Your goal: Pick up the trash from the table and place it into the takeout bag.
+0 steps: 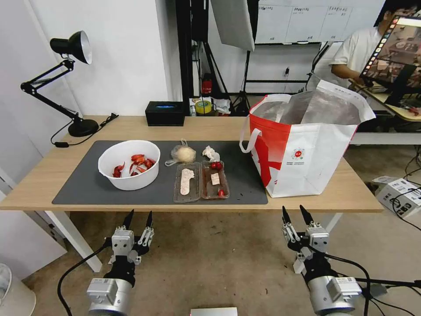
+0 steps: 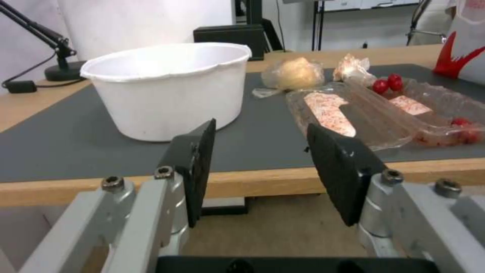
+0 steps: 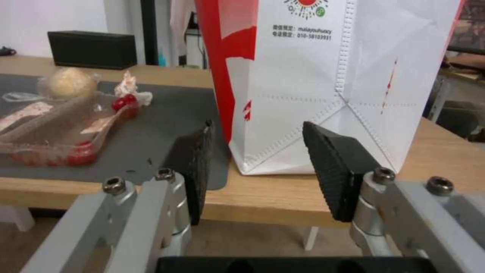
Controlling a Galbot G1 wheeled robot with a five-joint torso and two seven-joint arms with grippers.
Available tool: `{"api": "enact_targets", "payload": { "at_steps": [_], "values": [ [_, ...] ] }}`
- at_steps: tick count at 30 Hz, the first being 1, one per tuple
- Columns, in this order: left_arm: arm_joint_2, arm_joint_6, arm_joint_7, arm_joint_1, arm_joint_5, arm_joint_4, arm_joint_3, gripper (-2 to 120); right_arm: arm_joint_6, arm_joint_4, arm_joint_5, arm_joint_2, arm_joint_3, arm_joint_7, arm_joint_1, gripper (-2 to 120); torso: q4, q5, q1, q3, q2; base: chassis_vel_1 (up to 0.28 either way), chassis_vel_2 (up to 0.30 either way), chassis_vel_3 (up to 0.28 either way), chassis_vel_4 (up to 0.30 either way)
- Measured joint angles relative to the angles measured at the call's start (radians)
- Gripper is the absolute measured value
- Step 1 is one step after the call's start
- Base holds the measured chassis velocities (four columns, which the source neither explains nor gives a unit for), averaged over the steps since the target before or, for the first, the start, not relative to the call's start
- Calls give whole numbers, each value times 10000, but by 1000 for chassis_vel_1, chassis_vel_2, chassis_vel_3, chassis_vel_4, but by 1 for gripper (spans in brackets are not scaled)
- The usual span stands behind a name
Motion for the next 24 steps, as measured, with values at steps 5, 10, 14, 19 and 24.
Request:
{"api": "enact_targets", "payload": {
  "at_steps": [5,10,14,19,24],
  "values": [
    [0,0,0,0,0,0,0,50,0,0,0,0,0,0,0,50,0,0,0,0,0,0,0,0,0],
    [0,1,0,0,0,0,0,50,0,0,0,0,0,0,0,50,0,0,0,0,0,0,0,0,0],
    [0,0,0,0,0,0,0,50,-133,46,187,-174,31,53,45,55,-1,1,0,0,0,0,0,0,0],
    [87,170,-81,-55,-244,-45,-65,62,-1064,411,1333,-1087,274,466,391,74,2,0,0,0,0,0,0,0,0],
    [648,1189,-708,-415,-1663,-501,-517,82,-2428,927,3007,-2475,628,1067,885,95,1,1,0,0,0,0,0,0,0]
  ]
}}
